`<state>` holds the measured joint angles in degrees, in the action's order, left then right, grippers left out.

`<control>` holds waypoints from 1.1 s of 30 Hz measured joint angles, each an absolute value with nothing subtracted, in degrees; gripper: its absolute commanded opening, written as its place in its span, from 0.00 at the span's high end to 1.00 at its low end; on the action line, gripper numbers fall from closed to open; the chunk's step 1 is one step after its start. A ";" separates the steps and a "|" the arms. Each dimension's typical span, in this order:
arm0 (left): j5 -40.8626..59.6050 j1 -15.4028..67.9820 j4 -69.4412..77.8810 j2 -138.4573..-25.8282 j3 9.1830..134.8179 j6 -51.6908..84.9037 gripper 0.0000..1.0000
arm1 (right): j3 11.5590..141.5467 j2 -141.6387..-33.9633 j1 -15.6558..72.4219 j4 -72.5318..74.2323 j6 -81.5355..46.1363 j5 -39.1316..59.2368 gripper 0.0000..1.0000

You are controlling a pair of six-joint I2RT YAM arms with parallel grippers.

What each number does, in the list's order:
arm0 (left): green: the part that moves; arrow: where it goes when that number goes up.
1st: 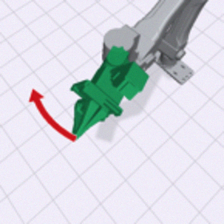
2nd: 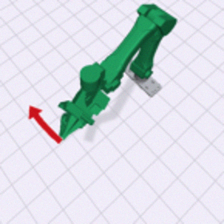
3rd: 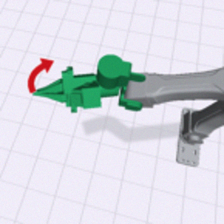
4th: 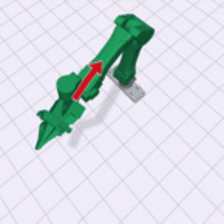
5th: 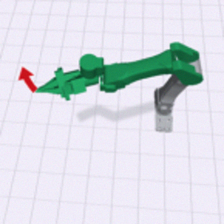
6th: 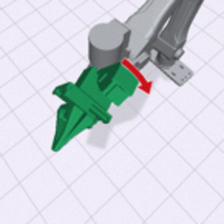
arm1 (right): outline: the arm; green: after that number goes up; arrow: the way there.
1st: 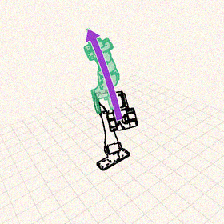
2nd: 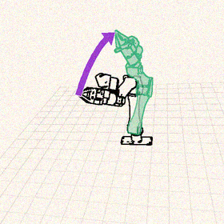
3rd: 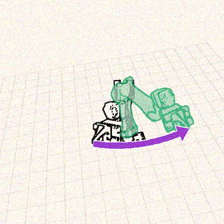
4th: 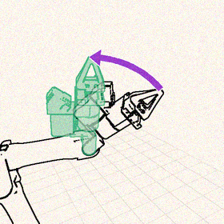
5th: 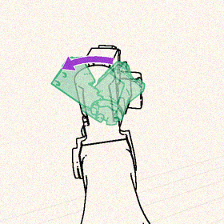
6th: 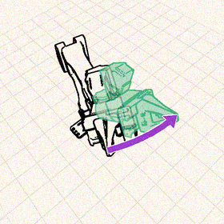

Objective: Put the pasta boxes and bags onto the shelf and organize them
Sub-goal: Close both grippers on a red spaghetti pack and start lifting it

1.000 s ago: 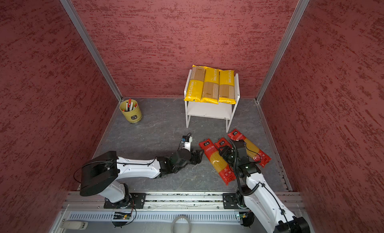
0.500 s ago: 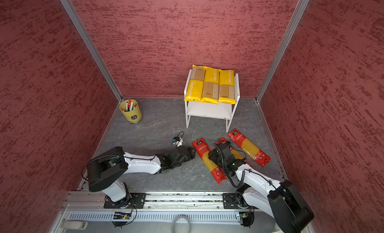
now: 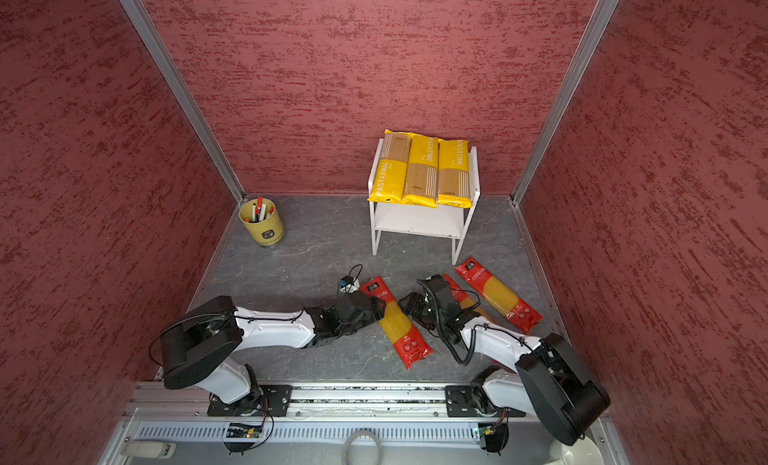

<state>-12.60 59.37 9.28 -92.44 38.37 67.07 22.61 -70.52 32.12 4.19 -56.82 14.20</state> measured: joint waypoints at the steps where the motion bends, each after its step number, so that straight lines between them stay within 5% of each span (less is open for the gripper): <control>1: -12.01 59.44 9.47 -92.97 38.37 67.18 0.33 | 23.09 -70.52 32.03 3.75 -55.70 14.22 0.36; 9: -4.99 52.64 14.87 -100.71 43.53 64.25 0.55 | 20.78 -71.13 30.74 5.43 -54.68 15.75 0.37; 17: 4.91 44.66 16.01 -102.72 49.21 57.71 0.55 | 16.80 -68.73 26.61 8.67 -55.68 19.90 0.35; 24: 5.78 50.11 12.05 -95.04 44.27 56.14 0.36 | 14.46 -66.76 19.00 9.10 -50.98 25.74 0.41; 33: 5.98 56.42 12.43 -98.54 42.41 60.58 0.53 | 14.74 -75.53 17.91 17.91 -47.00 33.19 0.51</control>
